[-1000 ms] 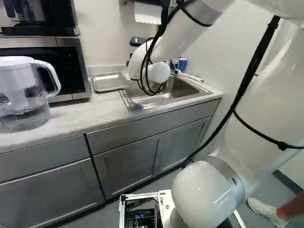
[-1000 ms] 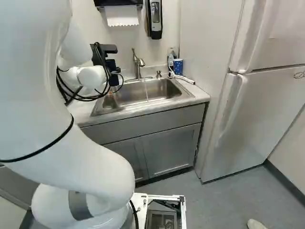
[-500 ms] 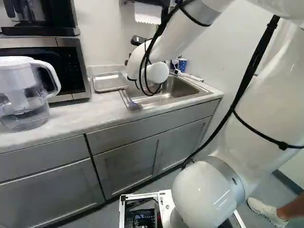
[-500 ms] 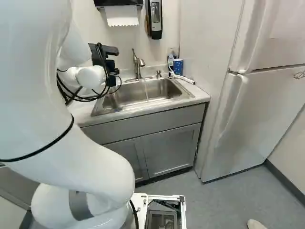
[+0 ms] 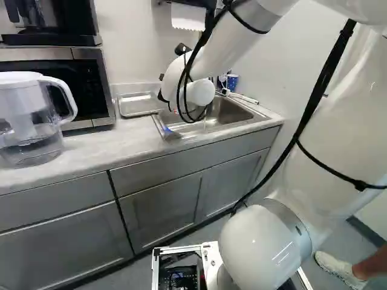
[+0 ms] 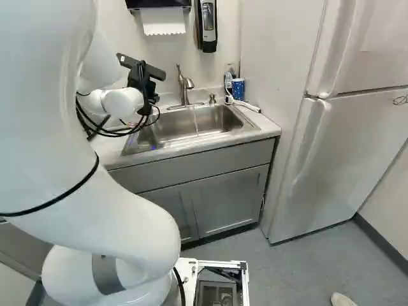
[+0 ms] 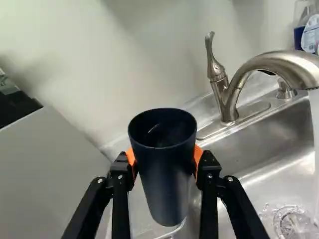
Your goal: Rinse the cup and place it in the tray
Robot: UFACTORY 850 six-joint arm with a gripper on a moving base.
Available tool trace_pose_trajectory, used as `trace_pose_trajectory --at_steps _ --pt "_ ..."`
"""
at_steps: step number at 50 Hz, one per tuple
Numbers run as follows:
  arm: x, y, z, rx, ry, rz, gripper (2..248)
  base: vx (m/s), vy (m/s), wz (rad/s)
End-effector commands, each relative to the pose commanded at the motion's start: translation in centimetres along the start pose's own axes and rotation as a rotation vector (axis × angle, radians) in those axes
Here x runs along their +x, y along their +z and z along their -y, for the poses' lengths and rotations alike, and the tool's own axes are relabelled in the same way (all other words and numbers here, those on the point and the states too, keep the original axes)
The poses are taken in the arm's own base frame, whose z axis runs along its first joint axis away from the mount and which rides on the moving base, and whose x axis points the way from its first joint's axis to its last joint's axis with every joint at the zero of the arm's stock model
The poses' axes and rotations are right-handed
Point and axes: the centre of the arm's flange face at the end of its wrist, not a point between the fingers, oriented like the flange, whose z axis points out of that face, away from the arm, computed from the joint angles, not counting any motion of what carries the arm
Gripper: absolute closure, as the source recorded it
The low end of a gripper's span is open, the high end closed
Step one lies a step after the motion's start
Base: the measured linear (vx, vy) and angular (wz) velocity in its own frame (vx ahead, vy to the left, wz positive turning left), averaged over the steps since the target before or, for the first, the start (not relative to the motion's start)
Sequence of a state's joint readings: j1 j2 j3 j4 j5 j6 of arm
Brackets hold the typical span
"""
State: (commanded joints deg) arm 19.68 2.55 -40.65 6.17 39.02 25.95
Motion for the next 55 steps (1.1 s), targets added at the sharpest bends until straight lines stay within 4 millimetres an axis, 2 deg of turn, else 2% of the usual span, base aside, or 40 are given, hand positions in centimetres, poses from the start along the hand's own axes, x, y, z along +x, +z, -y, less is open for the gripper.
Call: trace_pose_trajectory --at_steps 55 --pt "0.00 0.00 0.00 0.000 0.578 0.000 125 0.000 0.000 0.000"
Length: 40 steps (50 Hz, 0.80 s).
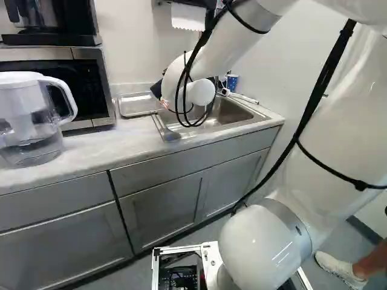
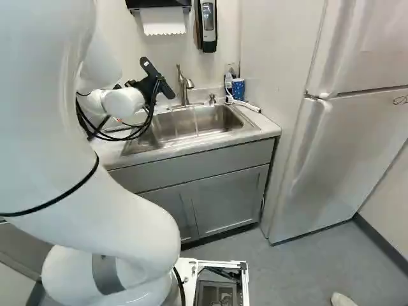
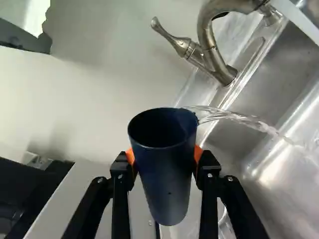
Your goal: Rinse the cup and place it in the tray
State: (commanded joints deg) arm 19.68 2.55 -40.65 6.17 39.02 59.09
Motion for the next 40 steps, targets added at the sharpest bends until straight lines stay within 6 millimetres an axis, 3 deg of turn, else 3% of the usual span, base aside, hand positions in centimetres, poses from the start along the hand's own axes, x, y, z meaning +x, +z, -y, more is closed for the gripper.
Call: trace_pose_trajectory --at_steps 40 --pt "0.00 0.00 0.00 0.000 0.421 0.000 125 0.000 0.000 0.000"
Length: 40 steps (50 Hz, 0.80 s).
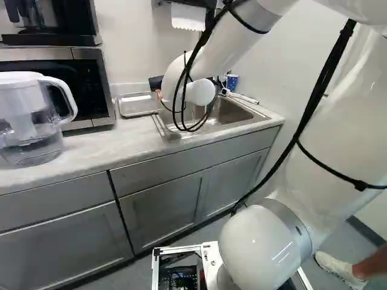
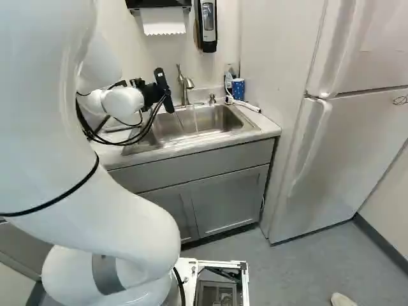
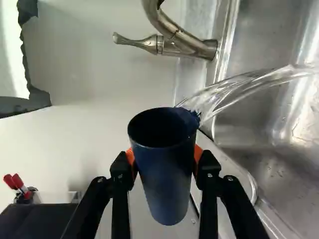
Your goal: Rinse the cup and place it in the tray
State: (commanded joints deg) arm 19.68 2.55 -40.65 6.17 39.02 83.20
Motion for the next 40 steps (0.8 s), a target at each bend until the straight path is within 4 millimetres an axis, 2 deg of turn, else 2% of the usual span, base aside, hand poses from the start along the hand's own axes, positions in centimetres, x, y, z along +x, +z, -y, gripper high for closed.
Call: trace_pose_trajectory --at_steps 40 --pt "0.00 0.00 0.00 0.000 0.420 0.000 125 0.000 0.000 0.000"
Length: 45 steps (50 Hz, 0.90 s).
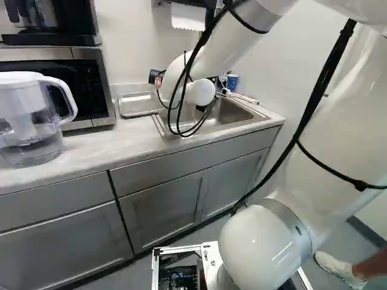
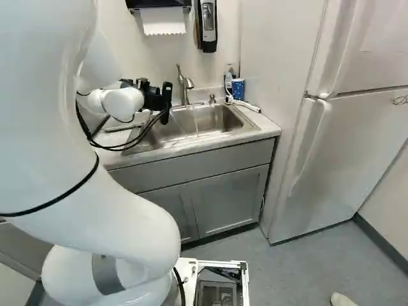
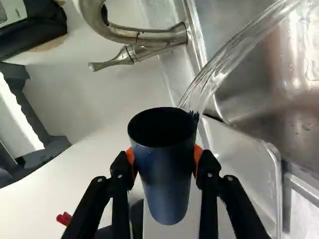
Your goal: Rinse the cup and place it in the tray
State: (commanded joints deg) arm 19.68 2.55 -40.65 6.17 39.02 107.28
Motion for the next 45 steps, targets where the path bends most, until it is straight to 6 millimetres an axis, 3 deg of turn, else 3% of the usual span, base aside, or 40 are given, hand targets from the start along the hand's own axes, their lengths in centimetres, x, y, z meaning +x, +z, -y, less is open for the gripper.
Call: trace_pose_trajectory --at_steps 25,45 --pt "0.00 0.00 0.00 0.000 0.263 0.000 125 0.000 0.000 0.000" --pt "0.00 0.00 0.00 0.000 0.263 0.000 125 0.000 0.000 0.000"
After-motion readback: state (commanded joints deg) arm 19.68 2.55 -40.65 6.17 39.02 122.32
